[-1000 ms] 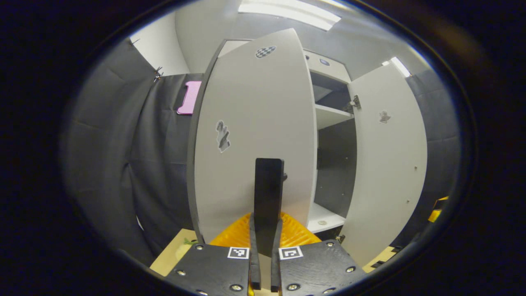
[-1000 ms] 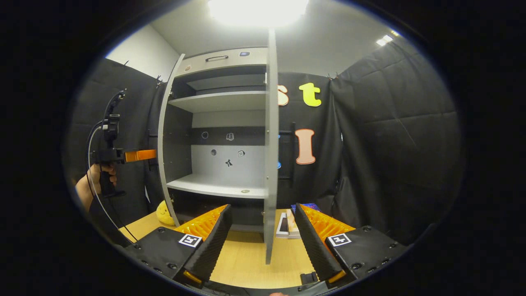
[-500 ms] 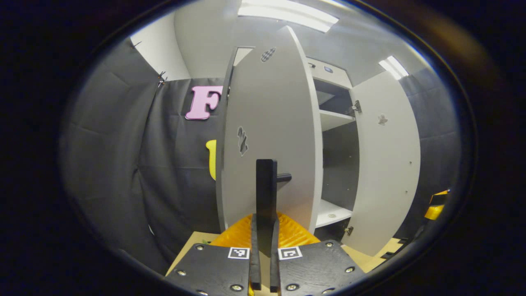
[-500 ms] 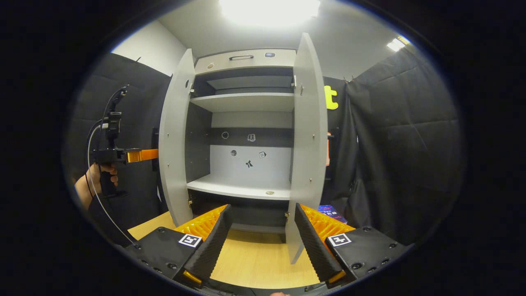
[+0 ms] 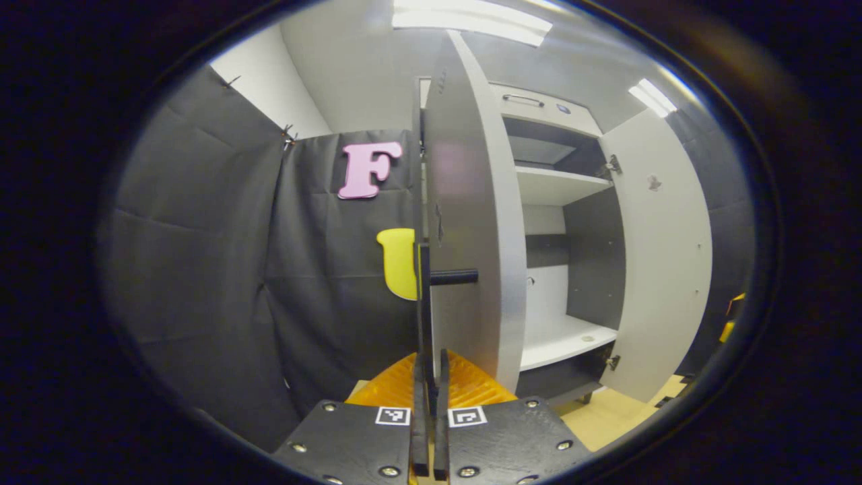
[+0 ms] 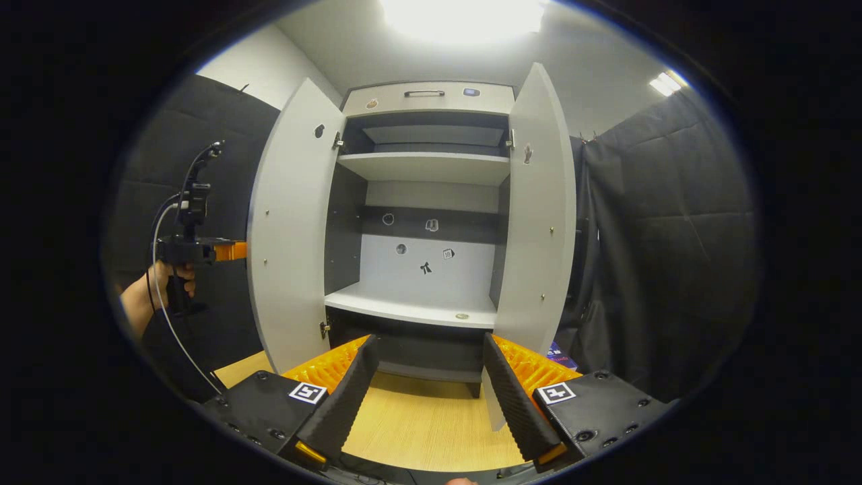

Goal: Open the right door of the double-door shoe cabinet with the right hand, and open the left door with the left hand.

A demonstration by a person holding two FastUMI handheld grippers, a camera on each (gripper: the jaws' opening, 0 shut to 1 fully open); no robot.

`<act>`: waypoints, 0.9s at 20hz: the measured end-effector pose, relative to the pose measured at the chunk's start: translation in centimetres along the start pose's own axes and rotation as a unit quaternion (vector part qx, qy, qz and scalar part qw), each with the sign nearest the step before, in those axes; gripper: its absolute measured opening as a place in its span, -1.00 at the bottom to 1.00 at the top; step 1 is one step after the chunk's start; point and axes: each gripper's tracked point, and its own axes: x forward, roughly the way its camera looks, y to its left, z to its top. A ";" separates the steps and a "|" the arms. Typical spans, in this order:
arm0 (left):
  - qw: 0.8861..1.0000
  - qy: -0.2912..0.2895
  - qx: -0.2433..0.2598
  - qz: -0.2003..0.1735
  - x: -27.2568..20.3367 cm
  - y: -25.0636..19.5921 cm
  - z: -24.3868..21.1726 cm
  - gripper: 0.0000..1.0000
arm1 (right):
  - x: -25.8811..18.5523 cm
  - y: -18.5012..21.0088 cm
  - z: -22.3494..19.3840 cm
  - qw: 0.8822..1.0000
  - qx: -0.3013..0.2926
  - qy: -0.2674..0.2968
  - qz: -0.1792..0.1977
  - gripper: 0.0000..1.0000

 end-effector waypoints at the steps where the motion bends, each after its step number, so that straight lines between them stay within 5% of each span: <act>1: 1.000 -0.003 -0.007 -0.009 0.3 -0.4 0.3 -1.00 | -0.1 0.3 0.0 1.000 0.000 0.000 0.000 0.95; 3: 0.998 -0.013 -0.040 -0.038 0.1 -2.6 0.6 -0.96 | -0.3 0.6 0.4 1.000 0.004 -0.003 0.000 0.93; 7: 0.999 -0.027 -0.008 -0.033 -2.5 -2.5 2.3 -1.00 | -0.2 2.1 1.4 0.999 0.028 -0.015 0.004 0.93; 18: 0.999 -0.013 -0.021 -0.043 -14.0 -6.8 -0.7 -1.00 | -2.1 1.2 2.3 0.997 0.054 -0.056 -0.020 0.94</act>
